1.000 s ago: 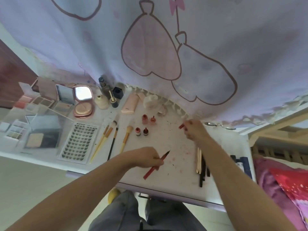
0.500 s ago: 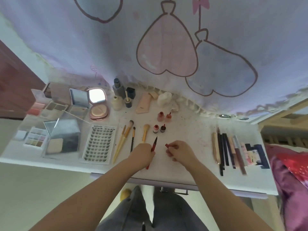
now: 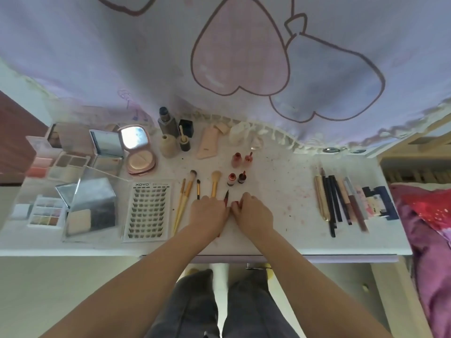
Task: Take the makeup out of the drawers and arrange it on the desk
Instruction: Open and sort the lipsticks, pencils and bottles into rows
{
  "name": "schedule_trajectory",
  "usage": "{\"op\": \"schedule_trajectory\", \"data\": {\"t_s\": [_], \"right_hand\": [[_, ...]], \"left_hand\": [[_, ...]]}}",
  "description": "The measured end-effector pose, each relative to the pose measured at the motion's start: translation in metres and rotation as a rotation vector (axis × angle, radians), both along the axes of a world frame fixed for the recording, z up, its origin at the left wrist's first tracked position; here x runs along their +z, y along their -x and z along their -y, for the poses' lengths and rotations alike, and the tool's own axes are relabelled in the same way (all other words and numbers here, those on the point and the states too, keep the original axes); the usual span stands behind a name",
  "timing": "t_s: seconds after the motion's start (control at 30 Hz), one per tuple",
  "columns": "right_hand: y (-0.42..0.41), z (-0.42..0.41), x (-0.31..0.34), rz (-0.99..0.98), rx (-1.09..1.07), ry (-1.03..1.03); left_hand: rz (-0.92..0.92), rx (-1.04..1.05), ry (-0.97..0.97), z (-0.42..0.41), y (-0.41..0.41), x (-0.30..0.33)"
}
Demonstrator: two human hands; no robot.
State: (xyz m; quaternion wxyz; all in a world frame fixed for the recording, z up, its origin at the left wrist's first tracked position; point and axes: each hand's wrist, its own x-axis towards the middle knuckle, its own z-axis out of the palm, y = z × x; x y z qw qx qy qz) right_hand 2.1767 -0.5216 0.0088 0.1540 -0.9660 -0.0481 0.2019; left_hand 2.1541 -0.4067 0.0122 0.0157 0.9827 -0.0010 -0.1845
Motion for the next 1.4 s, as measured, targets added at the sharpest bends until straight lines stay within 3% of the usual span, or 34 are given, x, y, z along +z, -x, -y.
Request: {"op": "schedule_trajectory", "data": {"t_s": [0.23,0.47,0.77,0.87,0.93,1.07,1.13,1.23,1.4], "right_hand": [[-0.040,0.080,0.033,-0.012,-0.101,-0.100],[-0.117,0.189,0.049,-0.035,-0.049,0.069],[-0.145,0.185,0.034,-0.113,0.174,0.001],[-0.144,0.175,0.033,-0.170,0.224,-0.015],[-0.144,0.166,0.039,-0.239,0.275,-0.017],[-0.140,0.158,0.065,-0.347,0.286,-0.248],[-0.135,0.156,0.074,-0.355,0.270,-0.403],[-0.125,0.154,0.081,-0.377,0.255,-0.588],[-0.108,0.153,0.093,-0.300,0.351,-0.700]], "left_hand": [[0.121,-0.086,0.125,0.050,-0.007,0.026],[-0.010,-0.012,0.295,0.175,-0.060,0.022],[-0.030,0.293,0.235,0.223,-0.081,-0.002],[0.047,0.272,0.237,0.209,-0.072,0.006],[0.201,0.198,0.260,0.197,-0.063,0.013],[0.314,0.287,0.441,0.176,-0.043,0.024],[0.201,0.389,0.639,0.165,-0.035,0.033],[0.174,0.368,0.758,0.150,-0.028,0.048],[0.028,0.515,1.101,0.131,-0.021,0.069]]}}
